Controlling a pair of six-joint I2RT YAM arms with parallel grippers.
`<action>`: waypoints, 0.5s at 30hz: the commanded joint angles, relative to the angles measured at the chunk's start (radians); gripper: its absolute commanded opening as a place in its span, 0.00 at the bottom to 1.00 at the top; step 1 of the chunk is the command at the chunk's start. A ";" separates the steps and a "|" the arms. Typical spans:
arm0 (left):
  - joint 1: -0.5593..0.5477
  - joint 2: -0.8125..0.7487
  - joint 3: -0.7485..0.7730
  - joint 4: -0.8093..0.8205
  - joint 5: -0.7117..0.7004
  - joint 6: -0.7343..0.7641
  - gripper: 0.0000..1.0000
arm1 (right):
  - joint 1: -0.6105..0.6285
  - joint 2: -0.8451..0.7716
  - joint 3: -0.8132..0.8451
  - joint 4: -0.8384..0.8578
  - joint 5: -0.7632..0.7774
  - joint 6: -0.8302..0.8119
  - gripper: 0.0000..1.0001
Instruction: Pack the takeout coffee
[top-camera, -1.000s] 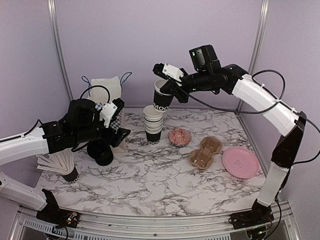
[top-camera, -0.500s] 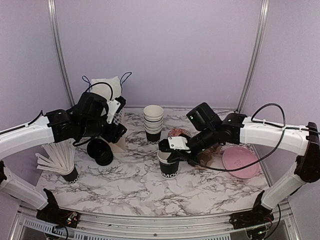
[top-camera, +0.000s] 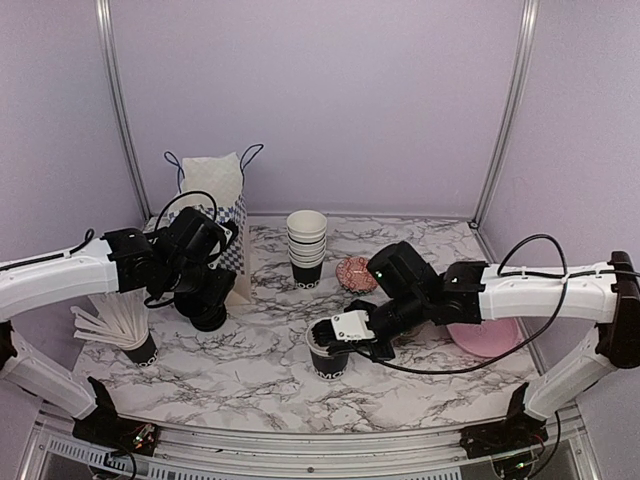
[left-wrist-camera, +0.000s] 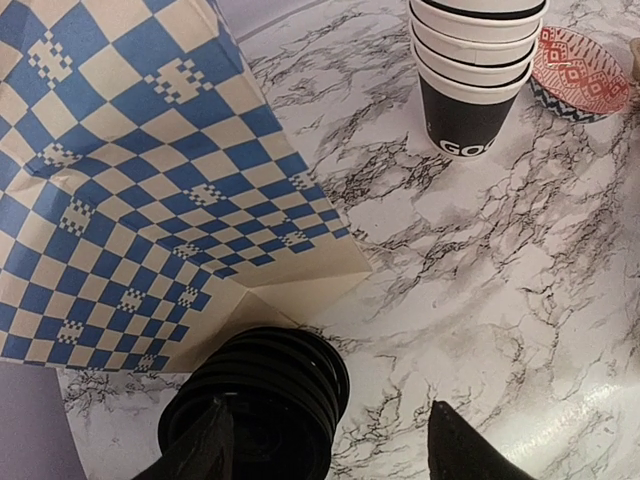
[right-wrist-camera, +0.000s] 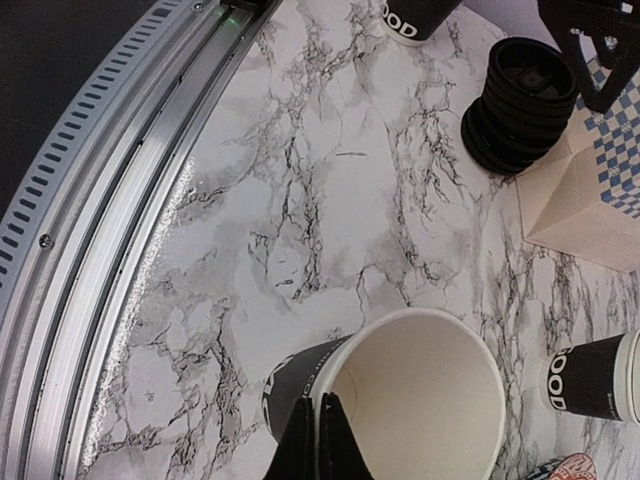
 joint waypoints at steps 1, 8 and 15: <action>-0.003 0.025 -0.007 -0.051 -0.046 -0.028 0.66 | 0.032 -0.013 -0.015 0.054 -0.012 -0.005 0.00; -0.003 0.033 -0.037 -0.061 -0.091 -0.027 0.57 | 0.035 0.027 0.010 0.024 -0.032 -0.023 0.08; -0.002 0.044 -0.042 -0.084 -0.090 -0.036 0.55 | 0.034 -0.001 0.071 -0.102 -0.093 -0.062 0.28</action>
